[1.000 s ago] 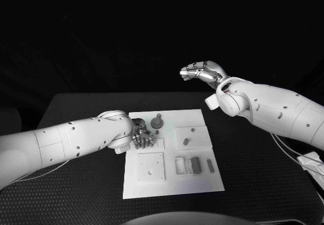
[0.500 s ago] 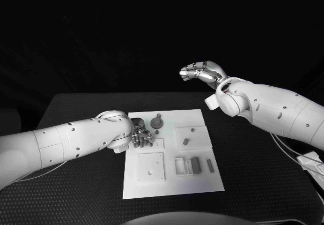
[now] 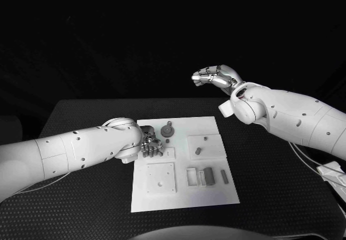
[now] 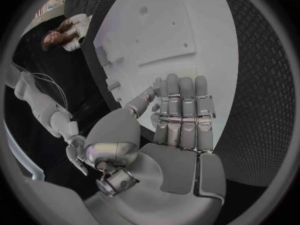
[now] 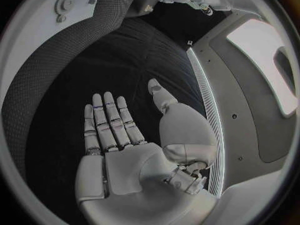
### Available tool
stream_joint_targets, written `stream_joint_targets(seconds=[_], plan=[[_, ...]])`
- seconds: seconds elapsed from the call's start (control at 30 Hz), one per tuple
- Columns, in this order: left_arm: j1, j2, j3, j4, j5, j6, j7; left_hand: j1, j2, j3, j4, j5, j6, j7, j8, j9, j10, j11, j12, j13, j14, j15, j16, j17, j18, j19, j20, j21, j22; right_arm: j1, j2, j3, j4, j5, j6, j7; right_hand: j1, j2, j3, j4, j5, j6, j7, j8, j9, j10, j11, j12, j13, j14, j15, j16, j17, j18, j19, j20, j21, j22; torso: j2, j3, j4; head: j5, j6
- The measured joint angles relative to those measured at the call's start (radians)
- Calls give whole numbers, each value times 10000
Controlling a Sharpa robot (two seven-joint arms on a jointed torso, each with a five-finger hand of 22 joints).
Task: Assemble the parts on the task board
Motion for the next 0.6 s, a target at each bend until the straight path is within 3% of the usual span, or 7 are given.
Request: stream_joint_targets(seconds=[0.23,0.4,0.6], plan=[[0,-6,0,20,-1,-1,-22,-15,-47,-86,84,-37,-5,6,-26,0,0,1,0,-7,-36,-36,0,-115,0,0,0,0,49,-5,-8,0,-1,6,1,0,0,0,0,0,0,0,0,0,0,0,0,0,-10,0,0,0,0,1,0,0,0,10,-3,5,-2,3,7],[-11,-5,-14,32,0,24,-57,-347,-453,-296,299,-70,-45,42,-90,28,-89,13,-1,-45,-109,-32,44,-217,-1,-3,-3,-72,76,-7,-13,0,1,11,3,0,0,0,0,0,0,0,0,-1,1,0,0,0,-20,-28,28,0,1,0,0,0,0,13,-3,5,-2,-11,1],[-53,2,-45,43,0,117,-121,-570,-760,-411,500,-145,-170,89,-193,34,-159,50,-68,-79,-218,4,42,-314,4,-75,-5,-194,92,-13,-18,0,6,17,7,0,0,0,0,0,0,0,0,-1,-9,0,0,0,-30,-28,28,0,1,0,0,0,0,21,-3,5,-2,-19,-8]])
